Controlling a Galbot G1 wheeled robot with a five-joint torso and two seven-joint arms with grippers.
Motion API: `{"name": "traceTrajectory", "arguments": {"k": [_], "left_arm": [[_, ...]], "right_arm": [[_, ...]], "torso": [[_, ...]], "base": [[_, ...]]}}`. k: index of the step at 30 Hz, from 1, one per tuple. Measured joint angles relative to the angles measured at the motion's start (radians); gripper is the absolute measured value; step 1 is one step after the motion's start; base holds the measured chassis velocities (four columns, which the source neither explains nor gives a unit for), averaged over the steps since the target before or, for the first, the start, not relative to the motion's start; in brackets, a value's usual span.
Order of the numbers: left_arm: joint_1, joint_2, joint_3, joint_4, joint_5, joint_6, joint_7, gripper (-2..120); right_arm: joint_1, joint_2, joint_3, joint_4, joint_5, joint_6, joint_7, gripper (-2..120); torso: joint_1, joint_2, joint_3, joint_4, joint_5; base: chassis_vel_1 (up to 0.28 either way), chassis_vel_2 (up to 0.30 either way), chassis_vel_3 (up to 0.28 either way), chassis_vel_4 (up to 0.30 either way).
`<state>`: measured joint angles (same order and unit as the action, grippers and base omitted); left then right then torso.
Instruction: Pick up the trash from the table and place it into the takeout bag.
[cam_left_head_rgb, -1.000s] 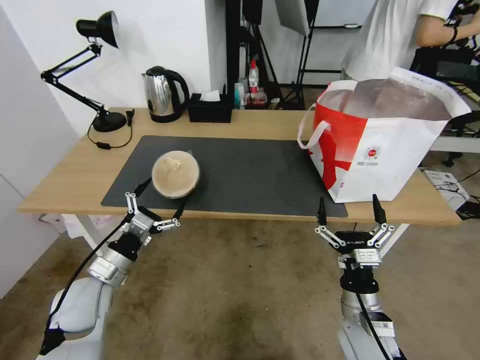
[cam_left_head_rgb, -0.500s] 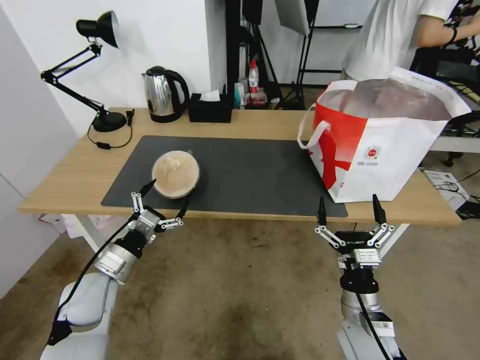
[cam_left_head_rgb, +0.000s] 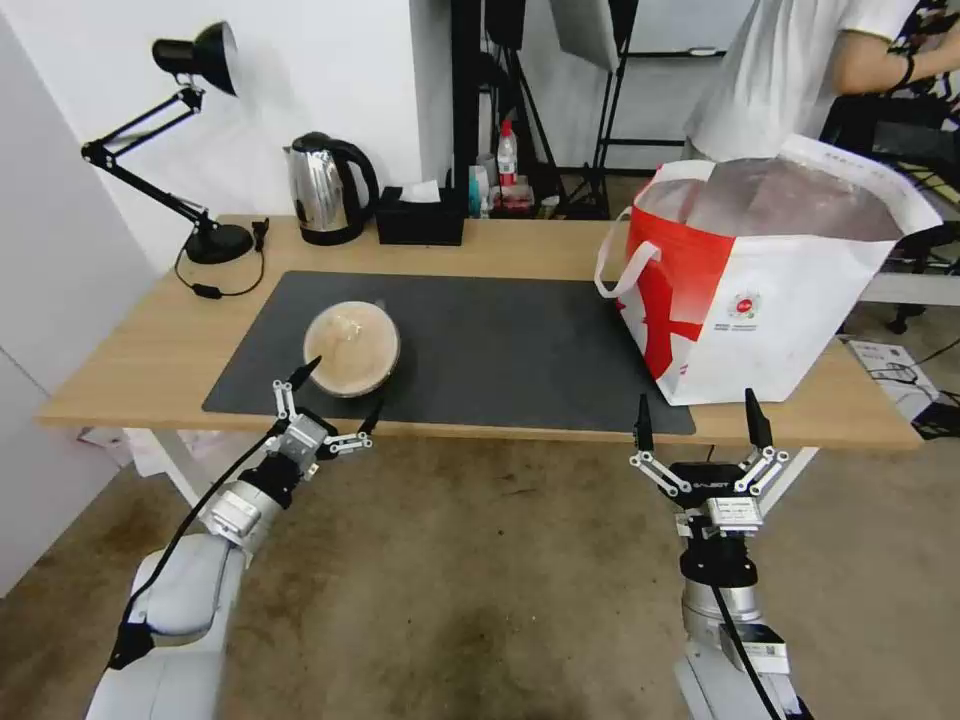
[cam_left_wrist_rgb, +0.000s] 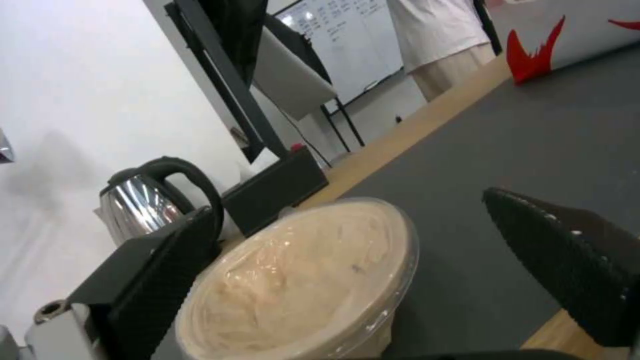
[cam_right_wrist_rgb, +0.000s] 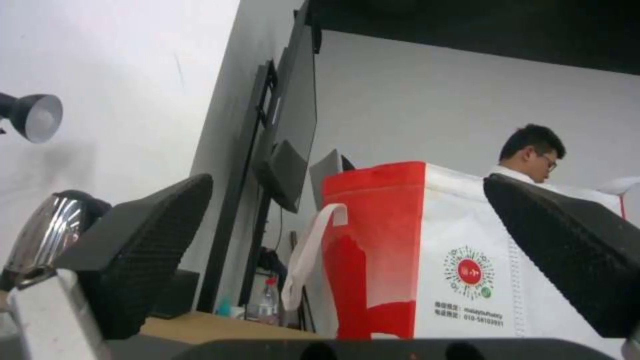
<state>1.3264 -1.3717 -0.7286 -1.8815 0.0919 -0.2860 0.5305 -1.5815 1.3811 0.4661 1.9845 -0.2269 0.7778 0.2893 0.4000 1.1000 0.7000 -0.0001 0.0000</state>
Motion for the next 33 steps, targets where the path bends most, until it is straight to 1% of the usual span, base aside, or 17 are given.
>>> {"name": "traceTrajectory", "arguments": {"k": [17, 20, 24, 33], "left_arm": [[-0.016, 0.012, 0.003, 0.019, 0.016, 0.026, -0.003, 100], [-0.016, 0.012, 0.003, 0.021, 0.023, 0.030, -0.009, 100], [-0.019, 0.015, 0.016, 0.035, 0.027, 0.039, -0.034, 100], [-0.037, 0.022, 0.024, 0.047, 0.035, 0.061, -0.036, 100]], "right_arm": [[0.000, 0.000, 0.000, 0.000, 0.000, 0.000, 0.000, 100], [0.000, 0.000, 0.000, 0.000, 0.000, 0.000, 0.000, 100], [0.000, 0.000, 0.000, 0.000, 0.000, 0.000, 0.000, 100], [0.000, 0.000, 0.000, 0.000, 0.000, 0.000, 0.000, 100]], "torso": [[0.000, 0.000, 0.000, 0.0000, 0.0000], [0.000, 0.000, 0.000, 0.0000, 0.0001], [0.000, 0.000, 0.000, 0.0001, -0.0001], [0.000, 0.000, 0.000, 0.0000, 0.0001]], "base": [[0.000, 0.000, 0.000, 0.000], [0.000, 0.000, 0.000, 0.000], [0.000, 0.000, 0.000, 0.000], [0.000, 0.000, 0.000, 0.000]]}}
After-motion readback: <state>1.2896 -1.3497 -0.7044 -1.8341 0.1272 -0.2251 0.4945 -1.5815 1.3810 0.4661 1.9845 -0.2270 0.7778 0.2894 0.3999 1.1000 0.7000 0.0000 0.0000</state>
